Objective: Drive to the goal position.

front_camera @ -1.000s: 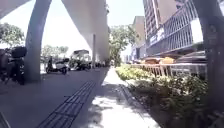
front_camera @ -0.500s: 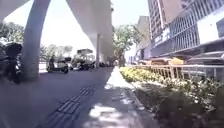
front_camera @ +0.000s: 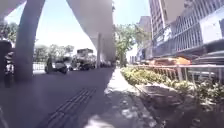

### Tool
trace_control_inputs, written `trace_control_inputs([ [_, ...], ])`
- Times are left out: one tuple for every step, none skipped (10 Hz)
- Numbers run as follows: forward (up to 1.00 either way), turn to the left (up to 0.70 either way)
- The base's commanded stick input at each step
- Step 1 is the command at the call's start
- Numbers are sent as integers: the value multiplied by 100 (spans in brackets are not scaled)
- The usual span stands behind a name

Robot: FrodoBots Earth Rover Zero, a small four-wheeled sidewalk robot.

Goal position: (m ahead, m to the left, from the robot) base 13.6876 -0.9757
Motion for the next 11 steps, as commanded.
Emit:
trace_control_inputs([
  [70,14],
  [70,10],
  [70,0],
  [70,0],
  [70,0],
  [70,0],
  [70,0],
  [70,0],
  [70,0],
  [70,0],
  [70,0],
])
